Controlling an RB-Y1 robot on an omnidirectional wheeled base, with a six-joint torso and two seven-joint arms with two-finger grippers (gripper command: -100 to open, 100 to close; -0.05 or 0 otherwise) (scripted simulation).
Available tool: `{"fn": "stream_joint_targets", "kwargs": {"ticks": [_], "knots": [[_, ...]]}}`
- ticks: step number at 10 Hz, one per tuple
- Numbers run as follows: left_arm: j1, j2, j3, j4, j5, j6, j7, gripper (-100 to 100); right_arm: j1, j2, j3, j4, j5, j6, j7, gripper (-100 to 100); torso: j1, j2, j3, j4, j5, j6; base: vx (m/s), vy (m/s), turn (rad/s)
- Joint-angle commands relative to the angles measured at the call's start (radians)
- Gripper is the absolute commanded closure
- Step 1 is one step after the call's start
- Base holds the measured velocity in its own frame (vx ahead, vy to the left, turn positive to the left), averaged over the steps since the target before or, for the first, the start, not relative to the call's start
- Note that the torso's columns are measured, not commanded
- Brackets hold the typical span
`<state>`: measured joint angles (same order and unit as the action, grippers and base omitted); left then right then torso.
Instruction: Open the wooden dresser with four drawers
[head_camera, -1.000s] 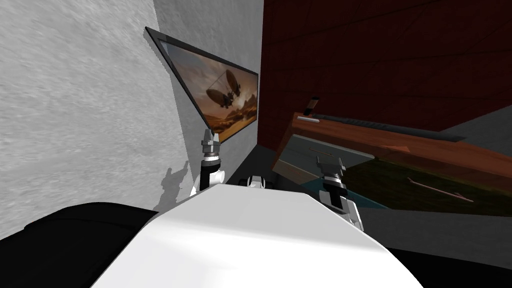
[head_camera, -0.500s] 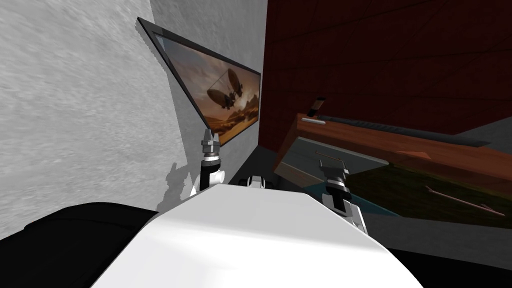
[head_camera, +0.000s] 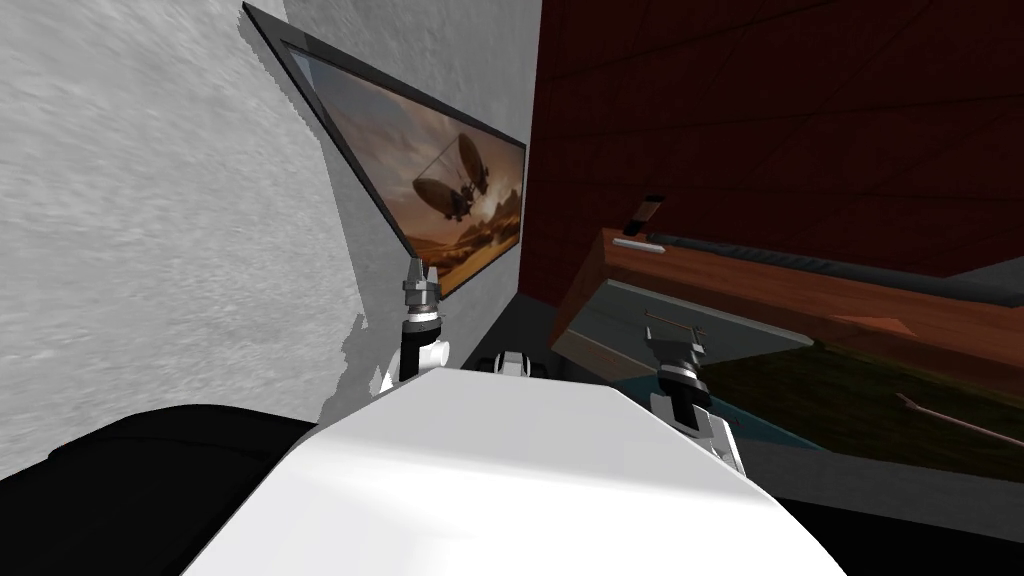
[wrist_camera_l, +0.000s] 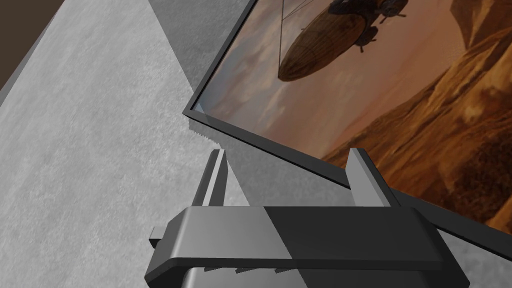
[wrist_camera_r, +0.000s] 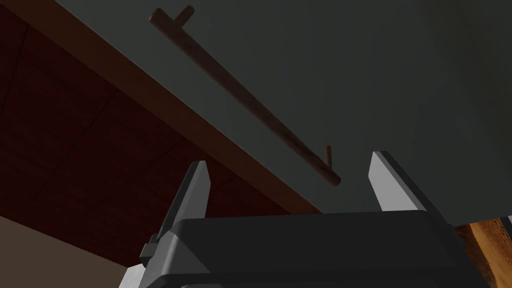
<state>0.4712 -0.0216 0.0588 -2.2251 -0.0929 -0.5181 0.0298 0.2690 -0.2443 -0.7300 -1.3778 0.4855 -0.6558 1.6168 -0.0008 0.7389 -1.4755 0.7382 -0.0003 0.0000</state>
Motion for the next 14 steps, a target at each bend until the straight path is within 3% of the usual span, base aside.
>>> {"fn": "stream_joint_targets", "kwargs": {"ticks": [1, 4, 5, 6, 7, 8, 10, 14], "knots": [[0.000, 0.000, 0.000, 0.000, 0.000, 0.000, 0.000, 0, -0.007, -0.020, -0.037, 0.045, 0.025, 0.000, 0.080, -100, 0.001, -0.001, 0.000, 0.000, 0.000, 0.000, 0.092, 0.073, 0.007], [0.000, 0.000, 0.000, 0.000, 0.000, 0.000, 0.000, 0, -0.013, -0.038, -0.064, 0.079, 0.043, -0.003, 0.144, -100, 0.000, 0.000, 0.000, 0.000, 0.000, 0.000, 0.075, 0.057, 0.004], [0.000, 0.000, 0.000, 0.000, 0.000, 0.000, 0.000, 0, -0.016, -0.038, -0.060, 0.081, 0.040, -0.005, 0.132, -100, -0.001, 0.001, 0.000, 0.000, 0.000, 0.000, 0.024, 0.017, 0.001], [0.000, 0.000, 0.000, 0.000, 0.000, 0.000, 0.000, 0, -0.019, -0.068, -0.061, 0.077, 0.039, 0.020, 0.115, -100, -0.001, 0.002, 0.001, 0.000, 0.000, 0.000, 0.049, 0.004, 0.037], [0.000, 0.000, 0.000, 0.000, 0.000, 0.000, 0.000, 0, -0.017, -0.057, -0.062, 0.084, 0.039, 0.003, 0.126, -100, -0.001, -0.001, 0.000, 0.000, 0.000, 0.000, 0.030, -0.001, 0.012], [0.000, 0.000, 0.000, 0.000, 0.000, 0.000, 0.000, 0, -0.018, -0.059, -0.063, 0.084, 0.039, 0.006, 0.123, 100, 0.000, 0.000, 0.000, 0.000, 0.000, 0.000, 0.000, 0.000, 0.000], [0.000, 0.000, 0.000, 0.000, 0.000, 0.000, 0.000, 0, -0.010, -0.066, -0.060, 0.078, 0.038, 0.004, 0.113, 100, 0.000, 0.001, 0.002, -0.003, -0.007, -0.002, -0.111, 0.059, -0.038], [-0.001, 0.000, 0.000, 0.000, 0.000, 0.000, 0.000, 0, -0.001, -0.076, -0.061, 0.069, 0.036, 0.003, 0.102, 100, 0.000, -0.003, -0.001, -0.002, -0.003, -0.002, -0.147, 0.090, -0.027]]}}
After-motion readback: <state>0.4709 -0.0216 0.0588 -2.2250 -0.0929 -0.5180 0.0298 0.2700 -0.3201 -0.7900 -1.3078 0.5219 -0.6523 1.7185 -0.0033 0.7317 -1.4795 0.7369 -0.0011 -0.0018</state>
